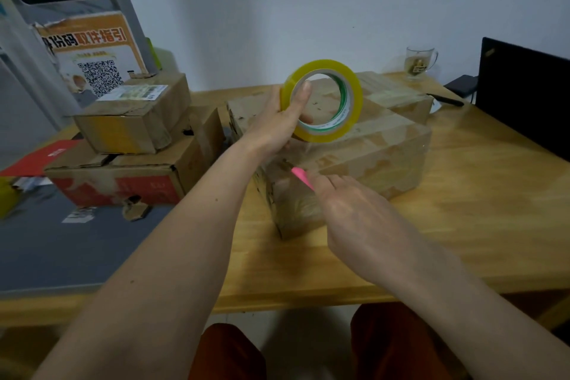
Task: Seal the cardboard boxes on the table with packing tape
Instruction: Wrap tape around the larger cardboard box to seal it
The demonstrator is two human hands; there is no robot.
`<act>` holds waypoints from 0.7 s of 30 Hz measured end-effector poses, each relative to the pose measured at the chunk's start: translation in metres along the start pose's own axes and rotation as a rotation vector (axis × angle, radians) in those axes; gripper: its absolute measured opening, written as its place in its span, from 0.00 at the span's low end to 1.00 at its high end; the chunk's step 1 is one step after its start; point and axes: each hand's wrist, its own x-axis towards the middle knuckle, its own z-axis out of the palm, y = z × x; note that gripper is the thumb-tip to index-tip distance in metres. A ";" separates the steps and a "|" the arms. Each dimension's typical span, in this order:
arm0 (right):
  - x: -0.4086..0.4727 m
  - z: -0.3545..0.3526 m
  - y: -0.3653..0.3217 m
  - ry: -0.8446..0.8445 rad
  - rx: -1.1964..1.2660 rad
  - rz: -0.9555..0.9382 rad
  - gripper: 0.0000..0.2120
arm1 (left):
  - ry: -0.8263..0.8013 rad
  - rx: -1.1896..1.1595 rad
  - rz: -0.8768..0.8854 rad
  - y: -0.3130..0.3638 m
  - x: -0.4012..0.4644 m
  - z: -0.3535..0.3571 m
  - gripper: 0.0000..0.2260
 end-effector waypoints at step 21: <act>0.008 -0.004 0.008 0.055 -0.105 0.171 0.33 | 0.121 -0.301 0.059 -0.020 -0.002 0.014 0.20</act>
